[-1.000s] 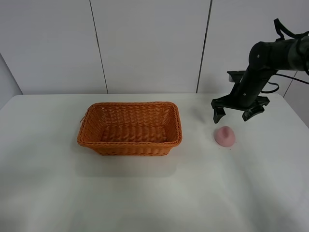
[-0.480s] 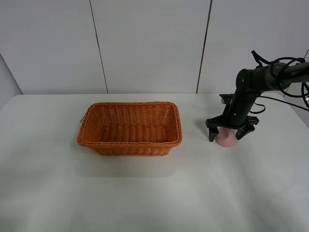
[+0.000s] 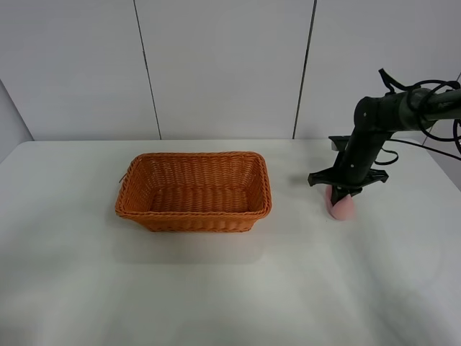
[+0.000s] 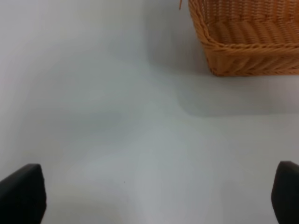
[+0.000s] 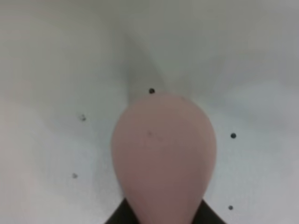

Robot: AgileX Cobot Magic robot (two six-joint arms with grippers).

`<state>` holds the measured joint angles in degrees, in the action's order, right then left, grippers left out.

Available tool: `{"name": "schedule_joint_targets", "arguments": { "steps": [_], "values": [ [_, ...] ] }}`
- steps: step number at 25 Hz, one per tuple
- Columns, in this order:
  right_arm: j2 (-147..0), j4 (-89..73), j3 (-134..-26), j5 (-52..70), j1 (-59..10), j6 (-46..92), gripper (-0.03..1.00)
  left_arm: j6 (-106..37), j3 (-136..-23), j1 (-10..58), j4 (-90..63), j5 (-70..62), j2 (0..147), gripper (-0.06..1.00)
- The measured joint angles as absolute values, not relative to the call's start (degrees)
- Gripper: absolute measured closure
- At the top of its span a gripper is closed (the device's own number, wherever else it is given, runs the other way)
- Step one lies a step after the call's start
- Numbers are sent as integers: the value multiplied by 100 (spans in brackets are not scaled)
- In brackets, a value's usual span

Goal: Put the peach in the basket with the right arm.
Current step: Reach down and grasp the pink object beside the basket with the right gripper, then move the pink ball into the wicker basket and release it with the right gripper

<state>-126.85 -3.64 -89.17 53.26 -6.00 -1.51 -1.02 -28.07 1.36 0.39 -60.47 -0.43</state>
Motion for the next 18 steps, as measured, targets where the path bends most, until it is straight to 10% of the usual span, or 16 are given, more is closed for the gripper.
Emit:
{"name": "schedule_joint_targets", "arguments": {
  "steps": [18],
  "values": [
    [-12185, -237, -11593, 6959, -772, -151, 97, -102, -2807, 136, 39, -6047, -43, -5]
  ]
}}
